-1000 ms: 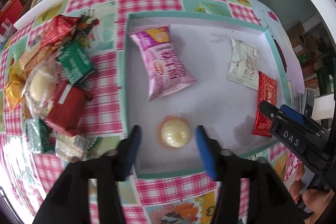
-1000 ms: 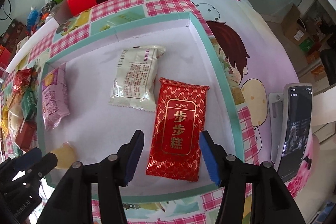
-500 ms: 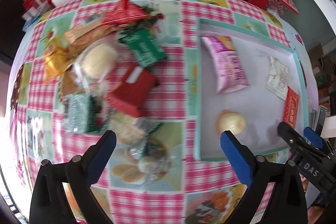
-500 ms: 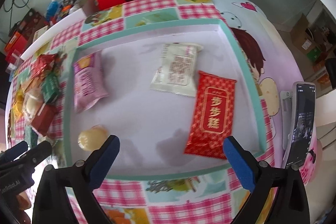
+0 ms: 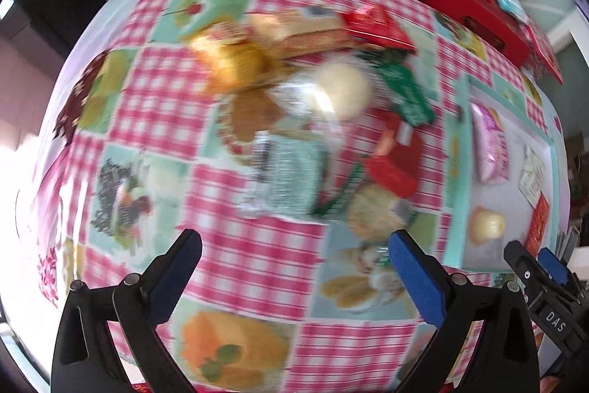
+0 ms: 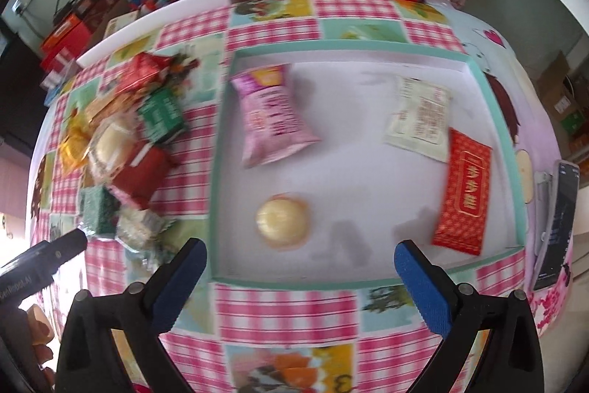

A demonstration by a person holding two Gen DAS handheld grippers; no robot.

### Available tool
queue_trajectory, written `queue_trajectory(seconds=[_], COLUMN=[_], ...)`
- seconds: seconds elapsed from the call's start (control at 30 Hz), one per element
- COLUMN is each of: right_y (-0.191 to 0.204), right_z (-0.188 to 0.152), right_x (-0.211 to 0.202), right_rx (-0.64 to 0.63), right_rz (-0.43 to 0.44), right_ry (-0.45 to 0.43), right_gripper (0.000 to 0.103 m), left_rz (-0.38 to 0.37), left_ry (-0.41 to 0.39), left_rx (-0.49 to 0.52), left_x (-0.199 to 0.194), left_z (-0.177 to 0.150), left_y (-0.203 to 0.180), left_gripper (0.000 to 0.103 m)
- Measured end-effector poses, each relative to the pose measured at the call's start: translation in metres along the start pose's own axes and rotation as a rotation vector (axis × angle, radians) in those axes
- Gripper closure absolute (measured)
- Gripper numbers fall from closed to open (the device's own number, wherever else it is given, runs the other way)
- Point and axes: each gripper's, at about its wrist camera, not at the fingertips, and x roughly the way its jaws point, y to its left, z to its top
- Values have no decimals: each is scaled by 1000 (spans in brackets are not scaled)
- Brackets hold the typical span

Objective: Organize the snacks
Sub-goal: 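Move both grippers back over the snack pile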

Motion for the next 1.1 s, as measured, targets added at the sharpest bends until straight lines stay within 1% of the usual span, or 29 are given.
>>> queue_trajectory(seconds=[0.2,0.3,0.43,0.63,0.73,0.9,1.0,1.1], right_y=[44,66,95,121,127,135,141,146], right_z=[6,10,9,6,5,5,4,5], right_x=[-4,-4,0,5,8,10,13,21], right_rx=[-60,-83,-127,-140,-129,-116,-144,-168], right_rz=[26,50,60,106,103,107,88,70], right_ry=[3,8,3,-14,-24,-63,-80,-91], right_gripper=[0,0,0,0,0,0,4,10], left_rz=[-10,-5,-11,-38,-66,-61,-61,-58], left_ry=[5,6,-1,-17,-39,-83,-94,-101], left_rx=[-82,-94,-114,-129,-120,-107,-114,-107], left_x=[-1,-1,-1,2,-3,-2,5,11], left_z=[3,4,7,12,13,15,18,24], left_y=[50,64,82,89,87,77,73,66], left_gripper=[2,2,2,2,2,2,2,2])
